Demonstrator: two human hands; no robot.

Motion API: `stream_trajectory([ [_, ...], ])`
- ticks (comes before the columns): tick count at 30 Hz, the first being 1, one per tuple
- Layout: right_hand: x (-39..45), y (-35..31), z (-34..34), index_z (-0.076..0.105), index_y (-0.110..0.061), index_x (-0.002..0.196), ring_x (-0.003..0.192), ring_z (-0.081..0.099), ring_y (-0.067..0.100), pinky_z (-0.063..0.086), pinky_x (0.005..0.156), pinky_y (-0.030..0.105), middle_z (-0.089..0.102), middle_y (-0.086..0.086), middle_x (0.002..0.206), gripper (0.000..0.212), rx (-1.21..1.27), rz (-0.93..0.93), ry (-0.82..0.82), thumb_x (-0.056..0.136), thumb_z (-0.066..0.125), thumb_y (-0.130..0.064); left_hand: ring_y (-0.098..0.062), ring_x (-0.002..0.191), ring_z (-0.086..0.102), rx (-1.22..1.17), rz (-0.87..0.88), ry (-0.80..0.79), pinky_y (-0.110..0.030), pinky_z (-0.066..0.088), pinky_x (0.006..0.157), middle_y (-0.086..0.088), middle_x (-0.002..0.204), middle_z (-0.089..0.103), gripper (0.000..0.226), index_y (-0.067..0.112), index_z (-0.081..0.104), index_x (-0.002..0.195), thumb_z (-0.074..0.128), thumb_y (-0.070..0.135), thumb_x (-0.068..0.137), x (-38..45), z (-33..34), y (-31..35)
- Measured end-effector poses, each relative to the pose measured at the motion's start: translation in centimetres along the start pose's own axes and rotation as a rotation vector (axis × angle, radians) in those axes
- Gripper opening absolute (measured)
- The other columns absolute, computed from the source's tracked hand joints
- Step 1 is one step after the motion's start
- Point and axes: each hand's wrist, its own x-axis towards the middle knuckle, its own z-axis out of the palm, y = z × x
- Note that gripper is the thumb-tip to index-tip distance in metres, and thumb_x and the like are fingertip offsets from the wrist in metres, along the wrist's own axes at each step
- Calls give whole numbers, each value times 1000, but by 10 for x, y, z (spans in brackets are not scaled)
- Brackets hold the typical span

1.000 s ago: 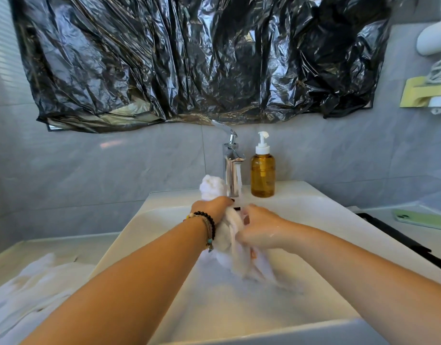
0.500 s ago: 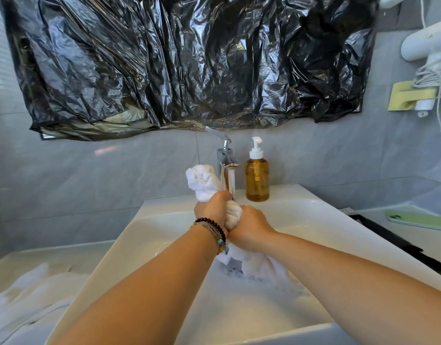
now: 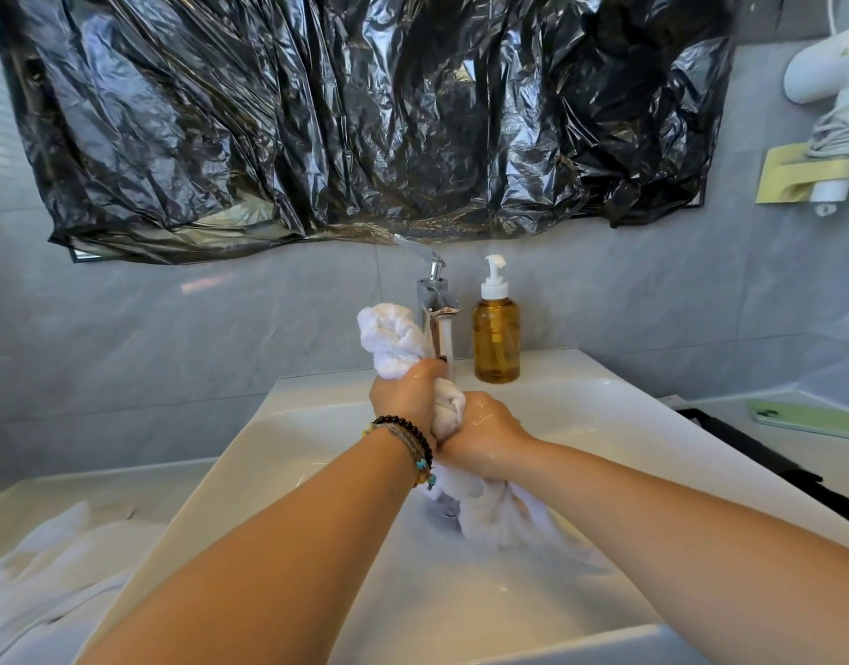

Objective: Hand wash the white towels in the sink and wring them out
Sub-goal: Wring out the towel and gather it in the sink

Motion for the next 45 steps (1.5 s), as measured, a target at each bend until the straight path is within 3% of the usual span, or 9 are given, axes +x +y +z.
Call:
stream_trajectory([
  [5,-3,-1,3,58,-17,99,92,55,15,40,74,25,45,-8,78,20,105,-29,21,85,71,-23,-18,68,67,-112,-9,60,-31,58,69,-7,80,71,23,9,66,95,80,9,77,4,-1,3],
  [12,-7,-2,9,60,-20,110,101,61,23,50,79,32,61,3,100,30,-82,-141,-17,83,62,-31,-21,66,58,39,-44,46,-26,45,56,-7,81,64,29,6,63,101,70,6,73,4,-5,5],
  [19,-2,0,1,61,-16,113,100,61,19,47,82,27,61,0,100,34,-39,-130,-101,82,72,-28,-22,81,64,33,-63,82,-33,52,73,-7,91,66,38,8,60,109,74,13,74,3,-3,4],
  [24,-14,9,-21,55,-31,86,76,60,11,48,60,21,60,-11,80,37,-73,-131,-401,65,86,-32,-26,85,72,132,-124,-38,-43,58,87,-8,98,74,87,11,62,117,88,46,41,14,-26,14],
  [26,-10,14,-24,61,-24,82,71,61,13,49,57,23,63,-5,78,31,-130,-99,-400,63,85,-27,-26,89,72,306,-82,-76,-42,59,86,-8,102,73,99,11,62,117,90,55,32,17,-36,17],
  [31,0,20,-44,63,-21,80,77,59,19,44,60,27,63,0,80,32,-251,-183,-50,70,79,-46,-12,64,63,788,188,-191,-21,52,57,-6,90,71,51,11,64,94,85,50,68,6,-62,39],
  [37,10,41,-64,55,-22,65,65,54,19,31,49,24,60,1,74,25,-36,44,249,86,60,-34,-11,49,62,1113,217,-191,-22,46,46,-2,70,73,65,19,43,114,85,44,71,-5,-110,66],
  [41,6,35,-50,64,-21,73,64,57,12,36,47,23,63,-1,72,14,27,65,162,80,62,-32,-14,62,71,1664,103,-270,-24,54,55,1,73,74,41,14,62,105,74,43,79,-21,-129,73],
  [45,4,15,-25,54,-24,69,68,55,16,39,53,23,56,-3,71,16,47,-25,69,80,64,-18,-22,97,62,2210,235,-297,-32,54,81,-1,110,61,61,16,54,122,73,51,76,-26,-119,63],
])
